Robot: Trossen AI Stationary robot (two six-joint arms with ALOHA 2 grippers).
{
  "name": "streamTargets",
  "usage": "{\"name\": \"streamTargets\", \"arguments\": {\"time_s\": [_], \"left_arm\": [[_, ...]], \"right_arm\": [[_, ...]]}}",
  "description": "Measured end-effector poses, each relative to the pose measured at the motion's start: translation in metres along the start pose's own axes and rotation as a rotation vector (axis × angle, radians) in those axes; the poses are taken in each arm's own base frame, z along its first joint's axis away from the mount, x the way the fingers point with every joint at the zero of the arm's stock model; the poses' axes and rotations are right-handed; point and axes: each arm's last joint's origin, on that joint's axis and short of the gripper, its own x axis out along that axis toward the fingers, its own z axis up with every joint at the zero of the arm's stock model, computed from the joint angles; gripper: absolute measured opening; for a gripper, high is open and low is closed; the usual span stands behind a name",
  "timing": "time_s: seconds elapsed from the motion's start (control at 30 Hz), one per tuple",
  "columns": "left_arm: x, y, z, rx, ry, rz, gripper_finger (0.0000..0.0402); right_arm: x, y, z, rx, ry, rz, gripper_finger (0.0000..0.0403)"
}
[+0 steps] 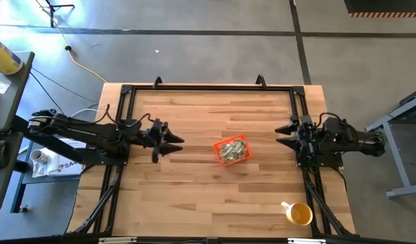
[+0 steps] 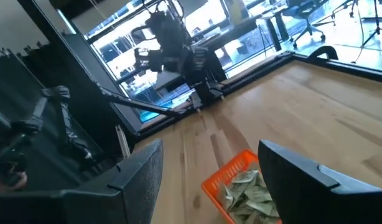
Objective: Pick and place Stevia / Truvia into bins
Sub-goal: Return to Home Position
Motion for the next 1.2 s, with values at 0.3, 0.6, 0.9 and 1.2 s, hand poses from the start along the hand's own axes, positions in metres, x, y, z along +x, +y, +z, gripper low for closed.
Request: {"name": "streamTargets", "arguments": {"time_s": [0.3, 0.6, 0.9, 1.2], "left_arm": [[-0.053, 0.002, -0.007, -0.004, -0.005, 0.025, 0.0216], [-0.094, 0.004, -0.010, 0.050, -0.029, 0.074, 0.0216], [-0.095, 0.022, -0.043, 0.051, -0.085, 0.021, 0.0216], [-0.091, 0.036, -0.074, 0.025, -0.002, -0.038, 0.0216]], "right_arm": [[0.000, 0.002, 0.002, -0.019, -0.010, 0.039, 0.0252], [0.001, 0.001, 0.001, -0.025, -0.015, 0.019, 0.0252], [0.017, -0.005, -0.010, -0.037, -0.194, 0.103, 0.0252], [0.028, -0.017, -0.031, -0.013, -0.342, 0.136, 0.0252]]}}
